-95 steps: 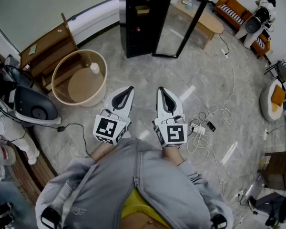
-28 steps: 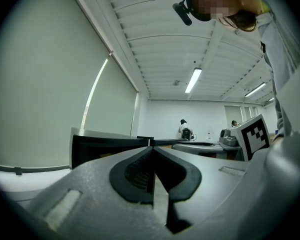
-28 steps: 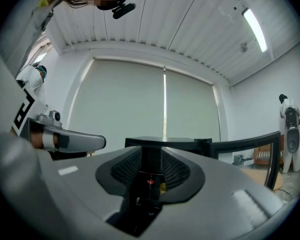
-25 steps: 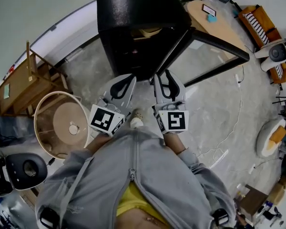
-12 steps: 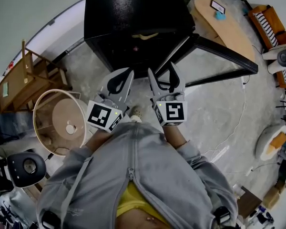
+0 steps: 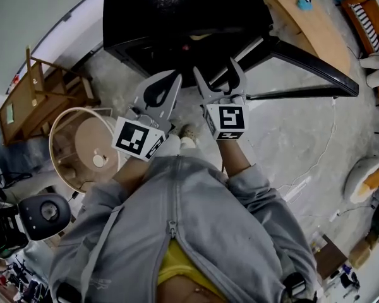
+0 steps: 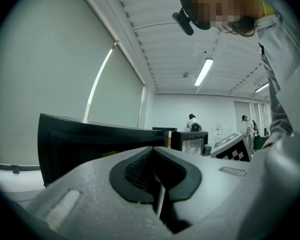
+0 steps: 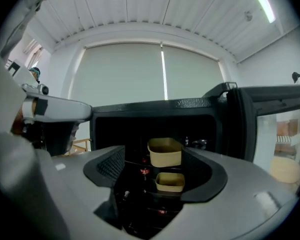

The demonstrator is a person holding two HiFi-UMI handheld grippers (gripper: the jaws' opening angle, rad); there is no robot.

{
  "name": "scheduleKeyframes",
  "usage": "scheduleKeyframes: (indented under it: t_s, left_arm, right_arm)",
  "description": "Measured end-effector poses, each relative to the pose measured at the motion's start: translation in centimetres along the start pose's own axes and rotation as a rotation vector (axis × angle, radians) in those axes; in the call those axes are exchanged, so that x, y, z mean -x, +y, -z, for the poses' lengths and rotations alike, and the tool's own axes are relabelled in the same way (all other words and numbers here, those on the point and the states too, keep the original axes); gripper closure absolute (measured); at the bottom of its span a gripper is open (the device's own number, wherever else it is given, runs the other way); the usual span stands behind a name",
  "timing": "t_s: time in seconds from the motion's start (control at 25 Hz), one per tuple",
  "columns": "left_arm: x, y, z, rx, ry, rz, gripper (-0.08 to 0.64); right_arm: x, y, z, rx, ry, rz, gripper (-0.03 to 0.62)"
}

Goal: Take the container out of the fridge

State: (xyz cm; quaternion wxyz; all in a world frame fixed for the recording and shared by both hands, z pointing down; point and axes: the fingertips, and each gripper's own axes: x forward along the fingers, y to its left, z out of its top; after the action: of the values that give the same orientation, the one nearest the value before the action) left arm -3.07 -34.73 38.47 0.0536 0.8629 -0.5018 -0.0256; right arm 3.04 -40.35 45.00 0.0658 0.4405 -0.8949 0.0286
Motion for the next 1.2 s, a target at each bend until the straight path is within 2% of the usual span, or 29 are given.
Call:
scheduleKeyframes:
  t_s: [0.2, 0.44, 0.6, 0.84, 1.2]
  left_arm:
    - [-1.7, 0.7, 0.8, 0.025, 0.024, 0.026, 0.557]
    - [-3.1, 1.8, 2.4, 0.038, 0.054, 0.036, 0.557]
    - [-3.9, 2.5, 3.5, 0.047, 0.078, 0.037, 0.557]
    - [-4.4, 3.4, 4.8, 0.057, 0.111, 0.036, 0.557]
    - [-4.2, 4.0, 5.1, 0.067, 0.126, 0.032, 0.557]
  right_arm:
    - [-2.5, -1.4, 1.7, -0.009, 0.042, 0.021, 0.245]
    - [-5.1, -2.1, 3.3, -0.014, 0.078, 0.008, 0.215]
    - [-6.7, -2.8, 4.2, -0.025, 0.105, 0.011, 0.17]
    - [-8.9, -3.5, 5.1, -0.026, 0.108, 0.02, 0.119]
    - [-11.6, -4.3, 5.4, -0.022, 0.12, 0.037, 0.087]
